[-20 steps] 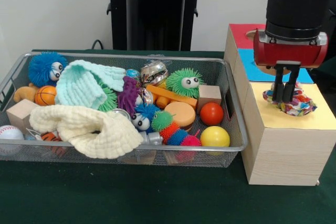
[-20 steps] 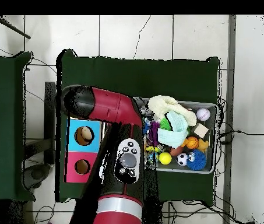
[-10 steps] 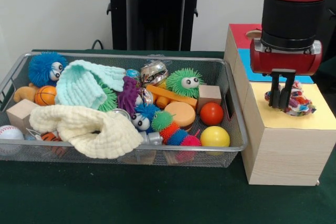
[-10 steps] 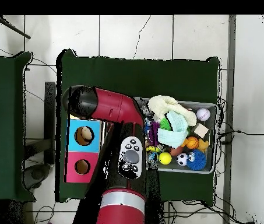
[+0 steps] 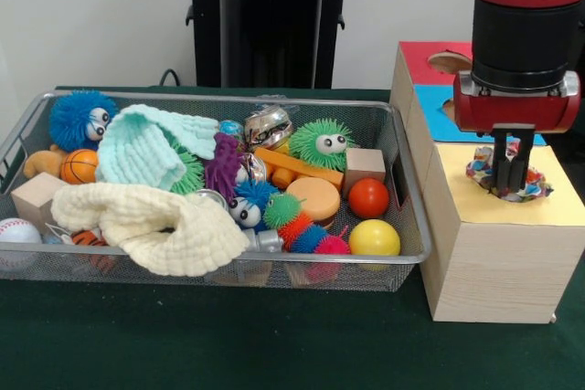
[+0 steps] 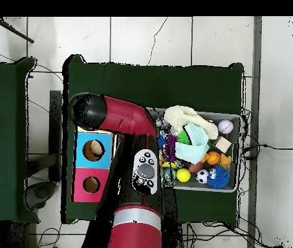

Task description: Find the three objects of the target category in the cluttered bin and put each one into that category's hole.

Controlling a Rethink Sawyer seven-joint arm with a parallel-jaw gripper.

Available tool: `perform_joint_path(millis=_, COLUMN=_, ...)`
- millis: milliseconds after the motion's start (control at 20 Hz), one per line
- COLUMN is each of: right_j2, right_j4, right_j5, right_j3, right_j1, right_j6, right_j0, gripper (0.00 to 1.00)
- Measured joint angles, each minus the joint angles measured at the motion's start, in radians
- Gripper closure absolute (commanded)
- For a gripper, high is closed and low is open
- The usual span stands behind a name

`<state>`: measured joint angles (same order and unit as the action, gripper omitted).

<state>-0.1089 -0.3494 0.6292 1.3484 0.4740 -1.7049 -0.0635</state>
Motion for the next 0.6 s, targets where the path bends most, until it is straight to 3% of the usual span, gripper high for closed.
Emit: perform_joint_path(millis=600, right_j2=0.004, right_j4=-0.001, right_j5=0.0, right_j3=0.0, right_j1=-0.004, right_j6=0.0, right_j0=0.006, gripper=1.0)
